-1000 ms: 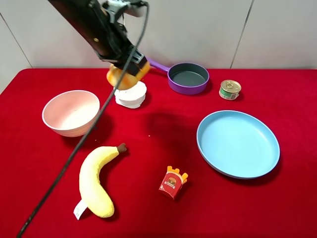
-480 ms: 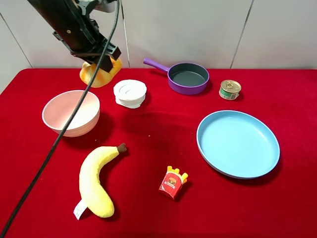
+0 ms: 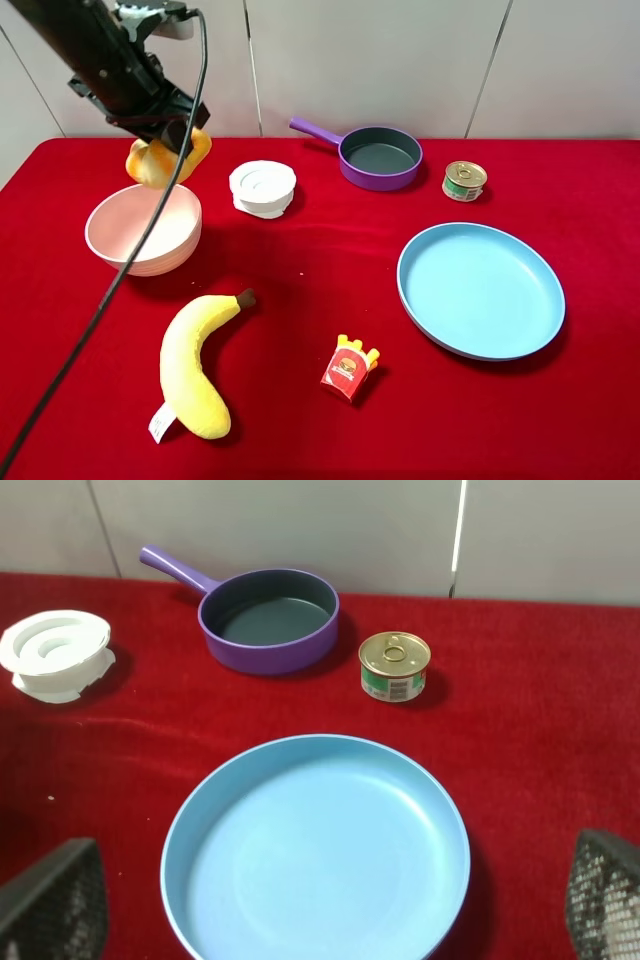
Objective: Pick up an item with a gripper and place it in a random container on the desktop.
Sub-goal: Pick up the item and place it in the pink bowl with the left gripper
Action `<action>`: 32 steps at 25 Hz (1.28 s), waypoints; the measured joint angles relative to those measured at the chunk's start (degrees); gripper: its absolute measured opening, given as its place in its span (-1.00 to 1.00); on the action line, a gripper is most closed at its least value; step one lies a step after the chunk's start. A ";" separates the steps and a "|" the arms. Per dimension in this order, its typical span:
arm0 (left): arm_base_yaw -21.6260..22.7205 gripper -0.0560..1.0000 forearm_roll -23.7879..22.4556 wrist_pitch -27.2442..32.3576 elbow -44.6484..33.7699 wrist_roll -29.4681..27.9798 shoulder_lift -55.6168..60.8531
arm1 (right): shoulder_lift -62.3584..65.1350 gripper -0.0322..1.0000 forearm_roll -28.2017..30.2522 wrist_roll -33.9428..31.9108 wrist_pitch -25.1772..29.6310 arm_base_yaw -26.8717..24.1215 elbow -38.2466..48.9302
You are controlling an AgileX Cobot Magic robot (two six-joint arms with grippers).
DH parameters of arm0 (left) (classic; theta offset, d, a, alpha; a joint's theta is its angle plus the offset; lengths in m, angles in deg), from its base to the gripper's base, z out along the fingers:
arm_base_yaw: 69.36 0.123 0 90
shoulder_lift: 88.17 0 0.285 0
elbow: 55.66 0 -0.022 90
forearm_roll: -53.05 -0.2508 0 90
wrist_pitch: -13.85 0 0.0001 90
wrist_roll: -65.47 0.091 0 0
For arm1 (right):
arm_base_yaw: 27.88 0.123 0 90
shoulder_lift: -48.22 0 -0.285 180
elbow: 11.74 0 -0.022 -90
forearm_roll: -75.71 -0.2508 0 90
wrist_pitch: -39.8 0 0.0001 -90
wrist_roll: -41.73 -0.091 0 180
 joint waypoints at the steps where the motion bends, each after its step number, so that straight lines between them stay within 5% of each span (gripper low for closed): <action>1: 0.06 -0.34 -0.06 -0.48 -1.06 0.00 0.54 | 0.00 0.41 0.00 0.00 0.00 0.00 0.00; 32: 2.04 -0.34 -2.64 -16.36 -18.81 0.96 3.37 | 0.00 0.41 0.00 0.00 0.00 0.00 0.00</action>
